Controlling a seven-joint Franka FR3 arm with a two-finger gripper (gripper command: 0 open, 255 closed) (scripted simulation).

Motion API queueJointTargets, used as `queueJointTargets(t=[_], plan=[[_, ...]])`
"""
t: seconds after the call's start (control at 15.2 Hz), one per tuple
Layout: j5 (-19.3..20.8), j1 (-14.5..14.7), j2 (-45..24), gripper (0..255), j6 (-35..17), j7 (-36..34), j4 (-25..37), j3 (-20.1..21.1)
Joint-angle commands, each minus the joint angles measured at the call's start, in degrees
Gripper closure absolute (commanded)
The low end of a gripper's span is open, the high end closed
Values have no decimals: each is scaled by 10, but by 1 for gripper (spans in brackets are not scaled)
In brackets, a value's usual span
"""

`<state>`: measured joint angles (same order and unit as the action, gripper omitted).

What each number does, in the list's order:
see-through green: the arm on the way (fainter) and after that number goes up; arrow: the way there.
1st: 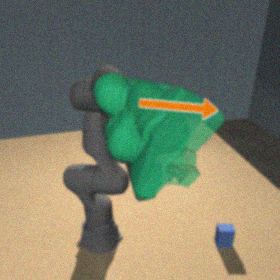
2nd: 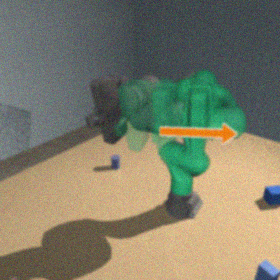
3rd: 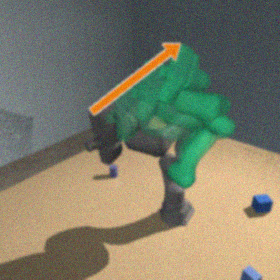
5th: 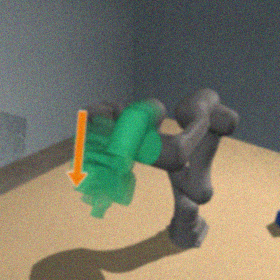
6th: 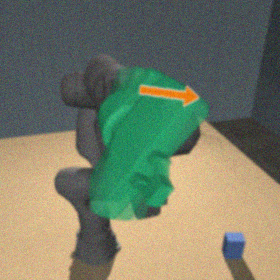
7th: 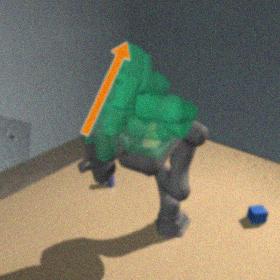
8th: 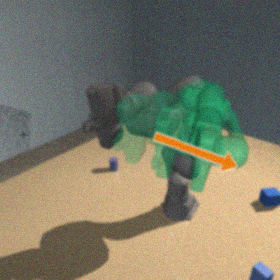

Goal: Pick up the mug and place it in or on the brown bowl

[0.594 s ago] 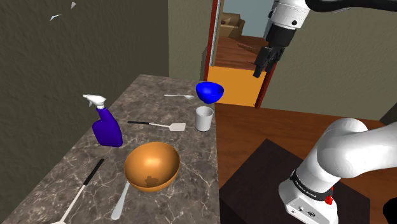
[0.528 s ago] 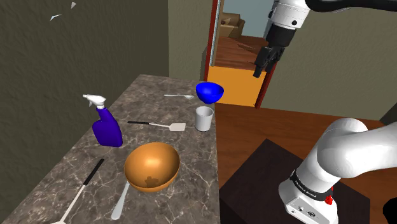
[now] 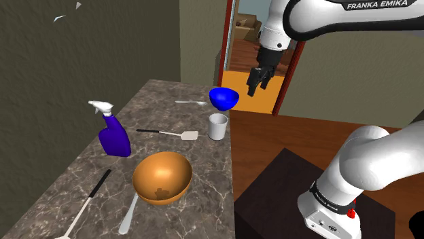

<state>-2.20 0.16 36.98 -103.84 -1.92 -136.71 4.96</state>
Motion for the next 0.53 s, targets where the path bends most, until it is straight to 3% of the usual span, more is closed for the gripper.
queueJointTargets(t=[0.0,0.46], plan=[[-1,4,-37,0,-34,-7,-2,13],[13,13,-174,0,-130,-30,19,51]])
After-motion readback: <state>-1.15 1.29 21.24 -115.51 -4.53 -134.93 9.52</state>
